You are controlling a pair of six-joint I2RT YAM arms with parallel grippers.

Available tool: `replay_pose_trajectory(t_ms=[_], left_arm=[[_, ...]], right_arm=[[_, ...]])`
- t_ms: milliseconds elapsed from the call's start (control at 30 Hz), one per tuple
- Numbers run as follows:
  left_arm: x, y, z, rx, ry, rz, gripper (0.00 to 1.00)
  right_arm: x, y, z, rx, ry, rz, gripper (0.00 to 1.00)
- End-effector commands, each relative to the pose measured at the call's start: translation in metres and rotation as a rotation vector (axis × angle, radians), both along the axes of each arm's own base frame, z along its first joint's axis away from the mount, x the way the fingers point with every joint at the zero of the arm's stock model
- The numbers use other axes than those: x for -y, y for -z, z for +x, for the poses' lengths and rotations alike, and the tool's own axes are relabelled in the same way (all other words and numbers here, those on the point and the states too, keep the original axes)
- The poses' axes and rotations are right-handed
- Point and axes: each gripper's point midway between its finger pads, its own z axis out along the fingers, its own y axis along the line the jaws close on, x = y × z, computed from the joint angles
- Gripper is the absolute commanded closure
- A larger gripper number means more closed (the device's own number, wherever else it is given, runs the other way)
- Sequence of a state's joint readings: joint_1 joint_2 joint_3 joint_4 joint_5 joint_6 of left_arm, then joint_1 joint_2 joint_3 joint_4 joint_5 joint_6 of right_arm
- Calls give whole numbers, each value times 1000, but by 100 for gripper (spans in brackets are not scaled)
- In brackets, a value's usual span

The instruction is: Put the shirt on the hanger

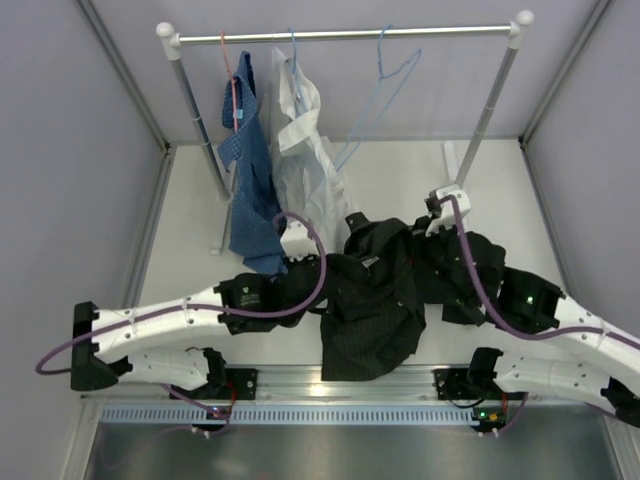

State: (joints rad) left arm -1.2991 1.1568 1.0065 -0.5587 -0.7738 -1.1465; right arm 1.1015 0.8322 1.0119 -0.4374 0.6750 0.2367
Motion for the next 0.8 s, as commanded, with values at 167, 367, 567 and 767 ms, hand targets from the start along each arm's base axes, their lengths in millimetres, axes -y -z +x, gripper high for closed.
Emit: replay_pose_trajectory(t_ms=[167,367,567,767], left_arm=[[-35,-315,-12,678,333,34,100],[-21,-407,-37,958,500,32,100],[39,-299,-18,737,513,141,100],[94,-92,-26,353,471,50,100]], right_arm=[[10,-223,-50,262,-274,397,100],[32,-284,-78,345,-362,505,100],[35,-180,-60,139,-220,482,100],[97,-34,-45,-88,172,468,100]])
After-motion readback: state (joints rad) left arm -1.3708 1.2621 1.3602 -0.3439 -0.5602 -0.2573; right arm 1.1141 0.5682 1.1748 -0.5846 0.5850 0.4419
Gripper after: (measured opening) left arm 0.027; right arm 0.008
